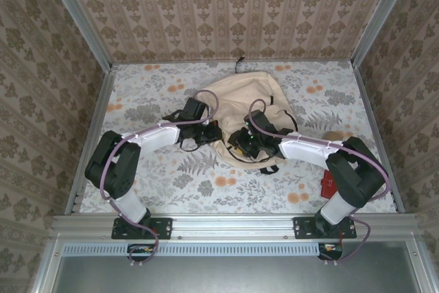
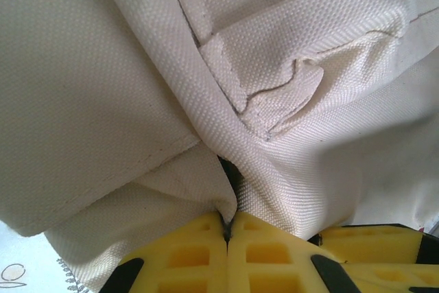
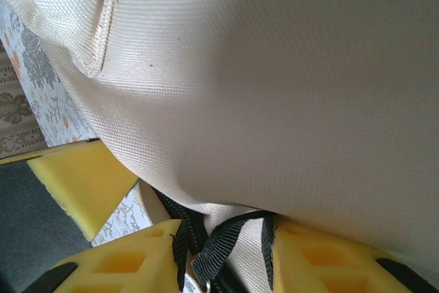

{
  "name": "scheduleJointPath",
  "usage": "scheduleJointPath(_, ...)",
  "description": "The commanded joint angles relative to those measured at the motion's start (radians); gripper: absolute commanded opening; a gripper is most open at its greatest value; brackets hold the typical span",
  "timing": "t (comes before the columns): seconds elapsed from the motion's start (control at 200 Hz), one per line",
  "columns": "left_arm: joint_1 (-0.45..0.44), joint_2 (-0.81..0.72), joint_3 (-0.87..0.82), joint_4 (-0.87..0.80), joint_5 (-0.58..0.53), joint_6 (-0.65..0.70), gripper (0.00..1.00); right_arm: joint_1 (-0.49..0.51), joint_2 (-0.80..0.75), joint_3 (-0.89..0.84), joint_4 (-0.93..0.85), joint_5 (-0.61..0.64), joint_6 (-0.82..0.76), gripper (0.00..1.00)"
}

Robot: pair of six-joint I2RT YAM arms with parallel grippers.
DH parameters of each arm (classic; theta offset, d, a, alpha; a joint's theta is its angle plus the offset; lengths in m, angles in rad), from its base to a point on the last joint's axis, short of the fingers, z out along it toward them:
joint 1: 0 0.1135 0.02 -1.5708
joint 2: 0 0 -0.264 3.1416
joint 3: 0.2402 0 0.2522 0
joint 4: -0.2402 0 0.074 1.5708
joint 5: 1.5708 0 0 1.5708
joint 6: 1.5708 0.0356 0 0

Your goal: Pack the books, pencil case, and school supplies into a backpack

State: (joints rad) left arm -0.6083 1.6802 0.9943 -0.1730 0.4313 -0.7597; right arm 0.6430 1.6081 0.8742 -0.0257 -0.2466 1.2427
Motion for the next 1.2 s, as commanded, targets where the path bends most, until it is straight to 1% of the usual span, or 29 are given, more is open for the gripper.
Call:
scheduleJointPath(0.0,-0.011,-0.025,-0.002,0.044,0.04,-0.008,0.02,0.01,0.029,0.035,0.015,0.018,0.02,0.36)
scheduleJointPath(0.2,-0.013,-0.025,-0.002,0.046,0.041,-0.01,0.02,0.014,0.056,0.052,0.0,0.034,0.009,0.36)
scheduleJointPath(0.3,-0.013,-0.025,-0.002,0.044,0.04,-0.01,0.02,0.017,0.065,0.059,-0.01,0.045,-0.004,0.31)
scheduleJointPath(0.35,-0.013,-0.025,-0.002,0.043,0.037,-0.009,0.02,0.019,0.064,0.062,-0.023,0.059,-0.014,0.28)
scheduleJointPath(0.49,-0.011,-0.028,0.003,0.014,0.018,0.012,0.02,0.023,0.048,0.07,-0.071,0.102,-0.064,0.11)
scheduleJointPath(0.645,-0.003,-0.038,0.002,-0.033,-0.04,0.034,0.01,0.044,-0.019,0.09,-0.205,0.204,-0.181,0.0)
scheduleJointPath(0.78,0.013,-0.04,-0.013,-0.036,-0.067,0.031,0.0,0.082,-0.077,0.115,-0.349,0.278,-0.288,0.0)
scheduleJointPath(0.89,0.024,-0.035,-0.016,-0.028,-0.08,0.029,0.0,0.13,-0.099,0.147,-0.458,0.335,-0.346,0.0)
scheduleJointPath(1.05,0.038,-0.04,-0.013,-0.029,-0.098,0.03,0.0,0.199,-0.112,0.183,-0.6,0.46,-0.359,0.0)
scheduleJointPath(1.195,0.054,-0.052,-0.018,-0.037,-0.107,0.036,0.0,0.223,-0.125,0.19,-0.68,0.563,-0.339,0.0)
